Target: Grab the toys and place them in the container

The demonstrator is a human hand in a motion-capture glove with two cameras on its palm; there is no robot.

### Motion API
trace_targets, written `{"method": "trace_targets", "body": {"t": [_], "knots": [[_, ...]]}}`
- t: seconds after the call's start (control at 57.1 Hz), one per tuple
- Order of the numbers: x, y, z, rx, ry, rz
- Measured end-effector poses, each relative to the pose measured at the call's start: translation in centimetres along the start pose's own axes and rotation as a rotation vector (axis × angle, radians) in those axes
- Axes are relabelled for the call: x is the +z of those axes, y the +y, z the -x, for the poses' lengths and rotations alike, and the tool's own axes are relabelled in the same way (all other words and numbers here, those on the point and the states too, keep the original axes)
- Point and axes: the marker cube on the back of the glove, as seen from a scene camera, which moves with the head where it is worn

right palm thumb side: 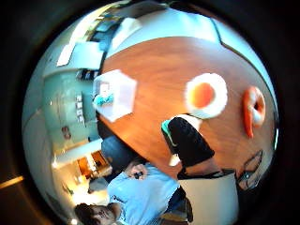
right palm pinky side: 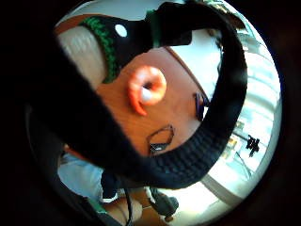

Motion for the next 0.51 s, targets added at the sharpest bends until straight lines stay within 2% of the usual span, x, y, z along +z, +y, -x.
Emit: {"method": "trace_targets", "body": {"t": [0.123, 0.193, 0.385, 0.508], "knots": [[4.7, -1.9, -6.2, 0.191, -0.055, 0.054], [6.6, -2.8, -8.6, 0.249, -0.115, 0.076], [11.0, -4.8, -10.7, 0.262, -0.052, 0.126], [12.0, -5.7, -10.8, 0.226, -0.058, 0.028]]}}
